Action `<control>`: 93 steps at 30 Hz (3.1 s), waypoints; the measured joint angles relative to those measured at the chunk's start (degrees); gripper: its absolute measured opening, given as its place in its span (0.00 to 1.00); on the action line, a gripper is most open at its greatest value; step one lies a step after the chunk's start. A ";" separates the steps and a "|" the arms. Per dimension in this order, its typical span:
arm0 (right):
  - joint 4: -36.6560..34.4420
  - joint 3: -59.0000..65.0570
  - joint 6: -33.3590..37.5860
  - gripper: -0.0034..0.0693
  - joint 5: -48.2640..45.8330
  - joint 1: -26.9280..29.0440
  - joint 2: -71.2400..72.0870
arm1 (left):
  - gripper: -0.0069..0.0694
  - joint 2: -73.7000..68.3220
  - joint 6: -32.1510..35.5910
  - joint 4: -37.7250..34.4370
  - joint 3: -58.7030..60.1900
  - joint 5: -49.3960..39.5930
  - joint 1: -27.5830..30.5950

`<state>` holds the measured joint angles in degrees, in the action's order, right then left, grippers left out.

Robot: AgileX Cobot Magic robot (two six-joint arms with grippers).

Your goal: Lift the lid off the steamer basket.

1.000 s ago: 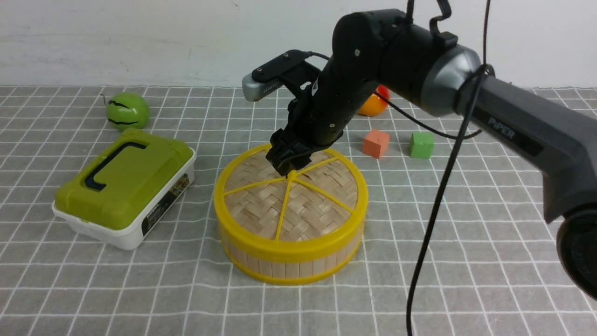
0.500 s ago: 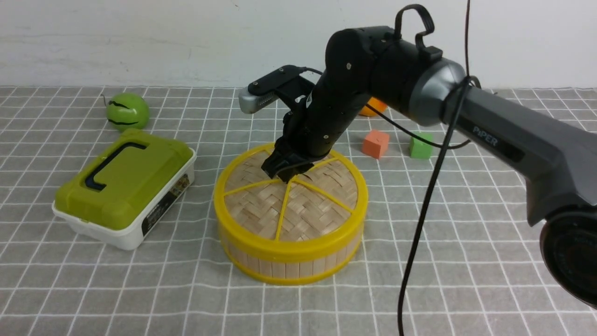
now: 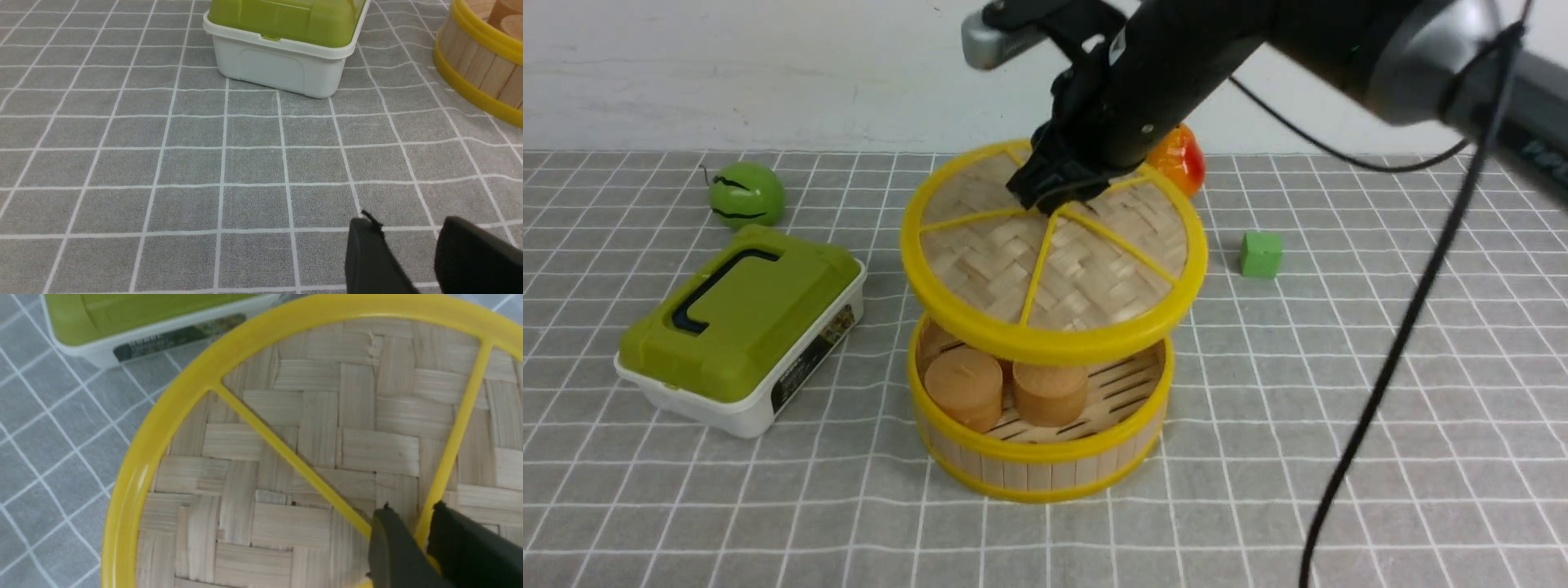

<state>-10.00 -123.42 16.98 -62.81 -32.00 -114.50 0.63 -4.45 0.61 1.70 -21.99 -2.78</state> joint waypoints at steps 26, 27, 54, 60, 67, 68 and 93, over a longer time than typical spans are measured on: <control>-0.28 51.65 -4.11 0.16 25.33 26.26 21.33 | 0.40 0.00 0.00 0.00 0.00 0.00 0.00; -0.29 52.01 -4.11 0.16 26.02 26.26 21.18 | 0.40 0.00 0.00 0.00 0.00 0.00 0.00; -4.60 55.90 -4.49 0.82 33.28 26.26 22.10 | 0.40 0.00 0.00 0.00 0.00 0.00 0.00; -3.28 57.46 -4.49 0.71 28.48 26.26 43.74 | 0.40 0.00 0.00 0.00 0.00 0.00 0.00; -1.79 67.84 -4.49 0.14 26.82 26.26 67.87 | 0.40 0.00 0.00 0.00 0.00 0.00 0.00; -1.79 68.19 -4.49 0.12 26.82 26.26 67.87 | 0.40 0.00 0.00 0.00 0.00 0.00 0.00; 2.52 78.08 -4.49 0.03 25.48 26.26 88.89 | 0.40 0.00 0.00 0.00 0.00 0.00 0.00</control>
<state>-7.49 -45.34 12.49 -37.33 -5.73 -25.61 0.63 -4.45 0.61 1.70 -21.99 -2.78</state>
